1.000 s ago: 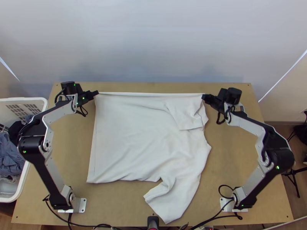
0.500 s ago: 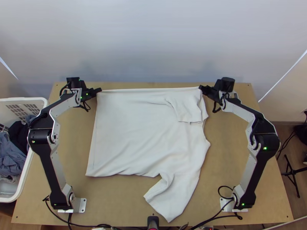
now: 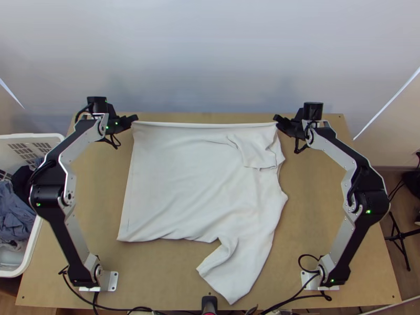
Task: Fold the t-shirt
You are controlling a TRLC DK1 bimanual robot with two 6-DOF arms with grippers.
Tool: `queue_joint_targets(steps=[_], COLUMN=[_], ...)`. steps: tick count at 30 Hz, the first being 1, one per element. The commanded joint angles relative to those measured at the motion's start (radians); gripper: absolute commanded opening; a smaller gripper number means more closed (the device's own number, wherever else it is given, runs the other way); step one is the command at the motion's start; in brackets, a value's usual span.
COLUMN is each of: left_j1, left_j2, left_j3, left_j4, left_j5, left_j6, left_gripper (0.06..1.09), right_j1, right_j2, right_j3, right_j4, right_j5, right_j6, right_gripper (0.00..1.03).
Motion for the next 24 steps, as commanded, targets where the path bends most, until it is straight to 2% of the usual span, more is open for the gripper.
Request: queue_joint_targets(steps=[1, 10, 24], left_j1=[-0.004, 0.01, 0.035], left_j2=[-0.054, -0.09, -0.176], left_j3=[-0.007, -0.064, -0.229], left_j4=[-0.091, -0.135, -0.135], left_j5=[0.025, 0.049, 0.092], left_j6=[-0.024, -0.002, 0.006], left_gripper=[0.09, 0.09, 0.09], right_j1=[0.013, 0.007, 0.004], right_j2=[-0.042, -0.057, -0.186], right_j3=[0.013, 0.0, -0.106], right_j4=[-0.189, -0.378, -0.405], right_j5=[-0.002, 0.0, 0.0], right_j6=[0.034, 0.046, 0.046], right_gripper=[0.03, 0.03, 0.03])
